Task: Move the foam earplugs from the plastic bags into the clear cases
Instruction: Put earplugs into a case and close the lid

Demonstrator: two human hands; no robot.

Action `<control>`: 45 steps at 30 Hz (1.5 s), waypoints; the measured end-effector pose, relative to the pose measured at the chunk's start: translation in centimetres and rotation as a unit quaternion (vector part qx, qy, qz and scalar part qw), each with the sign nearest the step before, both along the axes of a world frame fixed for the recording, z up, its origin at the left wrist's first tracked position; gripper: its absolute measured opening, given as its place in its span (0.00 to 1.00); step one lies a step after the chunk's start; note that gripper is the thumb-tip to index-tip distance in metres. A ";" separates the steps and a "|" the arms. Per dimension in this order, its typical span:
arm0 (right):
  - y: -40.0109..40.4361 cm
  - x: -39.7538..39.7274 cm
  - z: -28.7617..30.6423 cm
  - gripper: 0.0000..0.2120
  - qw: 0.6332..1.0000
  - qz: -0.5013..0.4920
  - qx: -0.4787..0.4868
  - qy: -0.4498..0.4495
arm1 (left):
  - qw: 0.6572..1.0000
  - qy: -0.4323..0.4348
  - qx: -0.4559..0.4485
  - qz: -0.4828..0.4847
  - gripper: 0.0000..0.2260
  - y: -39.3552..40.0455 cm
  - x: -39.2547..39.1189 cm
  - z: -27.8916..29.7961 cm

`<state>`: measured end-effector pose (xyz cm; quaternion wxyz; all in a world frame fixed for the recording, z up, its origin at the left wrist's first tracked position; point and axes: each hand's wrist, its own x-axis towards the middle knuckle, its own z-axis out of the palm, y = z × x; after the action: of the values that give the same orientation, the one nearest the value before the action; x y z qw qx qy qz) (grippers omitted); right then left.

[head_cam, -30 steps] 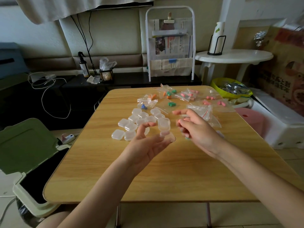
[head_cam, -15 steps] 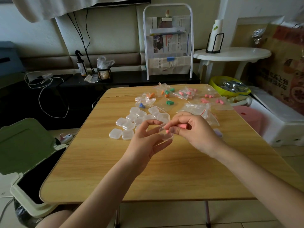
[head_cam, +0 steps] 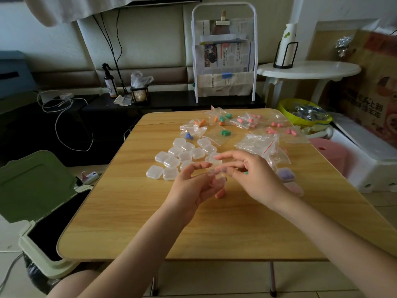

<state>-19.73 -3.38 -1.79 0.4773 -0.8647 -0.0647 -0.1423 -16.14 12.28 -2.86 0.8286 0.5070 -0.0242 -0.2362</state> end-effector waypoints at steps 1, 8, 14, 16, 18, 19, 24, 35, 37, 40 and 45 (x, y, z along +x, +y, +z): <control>-0.1 0.2 0.0 0.11 1.000 -0.009 0.003 -0.007 | 1.000 -0.001 0.014 0.024 0.11 0.2 0.3 0.0; 0.1 0.1 -1.3 0.10 0.982 0.032 -0.174 0.069 | 0.989 -0.049 0.105 0.092 0.07 0.8 1.4 0.0; 0.7 0.6 -1.8 0.04 0.992 -0.001 -0.124 -0.012 | 0.982 -0.066 0.154 0.088 0.10 0.7 1.1 0.3; 0.4 0.6 -1.1 0.06 0.996 -0.007 -0.049 -0.068 | 0.981 -0.066 0.161 0.081 0.09 0.7 1.1 0.3; 0.3 0.4 -0.3 0.07 0.993 0.006 -0.028 -0.111 | 0.981 -0.072 0.166 0.064 0.07 0.8 0.9 0.3; 0.3 0.4 -0.2 0.08 0.992 0.014 -0.037 -0.124 | 0.981 -0.077 0.167 0.054 0.06 0.8 0.7 0.3; 0.3 0.5 -0.6 0.11 0.991 0.019 -0.103 -0.086 | 0.991 -0.061 0.109 0.048 0.10 0.6 0.4 0.6; 0.2 0.5 -0.5 0.07 0.998 0.002 -0.052 -0.043 | 0.998 -0.043 0.053 0.012 0.11 0.6 0.0 1.1; 0.3 0.6 -0.6 0.06 0.997 0.001 -0.058 -0.044 | 0.997 -0.047 0.060 0.010 0.11 0.6 0.0 1.0; 0.2 0.6 -0.6 0.05 0.994 -0.005 -0.081 -0.069 | 0.997 -0.045 0.055 0.011 0.12 0.7 0.1 1.1; 0.3 0.6 -0.7 0.07 0.992 0.021 -0.100 -0.072 | 1.000 -0.019 0.020 0.000 0.14 1.1 0.5 0.8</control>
<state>-19.12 -3.09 -2.51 0.3854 -0.8939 -0.1316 -0.1871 -15.62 13.39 -2.02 0.8177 0.5278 -0.0352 -0.2271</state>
